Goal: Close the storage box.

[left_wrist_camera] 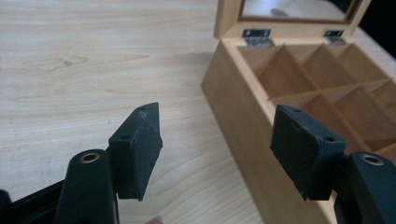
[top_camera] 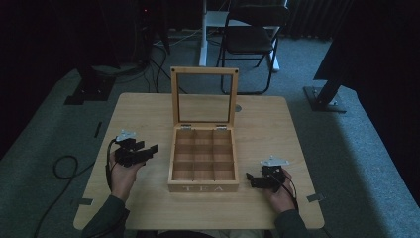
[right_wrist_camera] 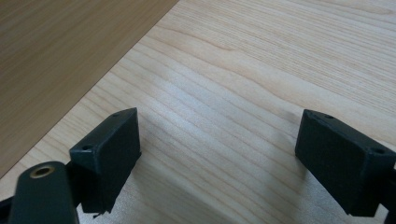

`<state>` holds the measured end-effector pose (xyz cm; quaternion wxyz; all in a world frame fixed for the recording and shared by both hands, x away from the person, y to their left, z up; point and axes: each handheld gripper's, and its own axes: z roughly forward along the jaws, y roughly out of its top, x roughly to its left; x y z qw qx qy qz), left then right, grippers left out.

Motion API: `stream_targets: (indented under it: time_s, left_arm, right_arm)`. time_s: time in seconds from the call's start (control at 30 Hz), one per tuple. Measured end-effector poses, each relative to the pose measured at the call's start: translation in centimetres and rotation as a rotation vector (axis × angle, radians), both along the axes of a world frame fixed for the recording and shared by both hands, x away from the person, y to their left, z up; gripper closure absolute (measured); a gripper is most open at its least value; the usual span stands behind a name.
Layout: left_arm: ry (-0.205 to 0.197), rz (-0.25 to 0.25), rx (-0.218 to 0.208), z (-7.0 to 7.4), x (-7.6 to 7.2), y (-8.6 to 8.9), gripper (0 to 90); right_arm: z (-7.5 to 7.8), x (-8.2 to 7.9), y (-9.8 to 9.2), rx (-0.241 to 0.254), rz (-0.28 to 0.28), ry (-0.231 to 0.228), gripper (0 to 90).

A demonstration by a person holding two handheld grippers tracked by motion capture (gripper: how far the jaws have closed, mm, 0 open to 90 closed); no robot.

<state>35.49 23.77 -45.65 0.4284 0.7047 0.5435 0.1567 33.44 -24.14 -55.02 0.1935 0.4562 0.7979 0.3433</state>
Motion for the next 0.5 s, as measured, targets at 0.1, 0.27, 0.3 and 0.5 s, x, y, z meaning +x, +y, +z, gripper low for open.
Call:
stream_targets:
  time_s: [0.1, 0.27, 0.3, 0.5]
  left_arm:
    - [-0.008, 0.002, -0.007, 0.3, 0.1, -0.1, 33.6]
    - [-0.024, 0.000, -0.007, 1.0, 0.4, -0.2, 33.7]
    - [-0.029, -0.002, -0.002, 1.2, 0.5, -0.2, 33.6]
    - [-0.049, -0.009, 0.002, 1.8, 0.8, -0.6, 33.5]
  right_arm:
    - [0.0, 0.0, 0.0, 0.000, 0.000, 0.000, 13.6]
    - [0.0, 0.0, 0.0, 0.000, -0.002, 0.000, 13.7]
    - [0.0, 0.0, 0.0, 0.000, -0.002, 0.000, 13.8]
    - [0.0, -0.1, 0.0, 0.001, -0.006, 0.000, 13.8]
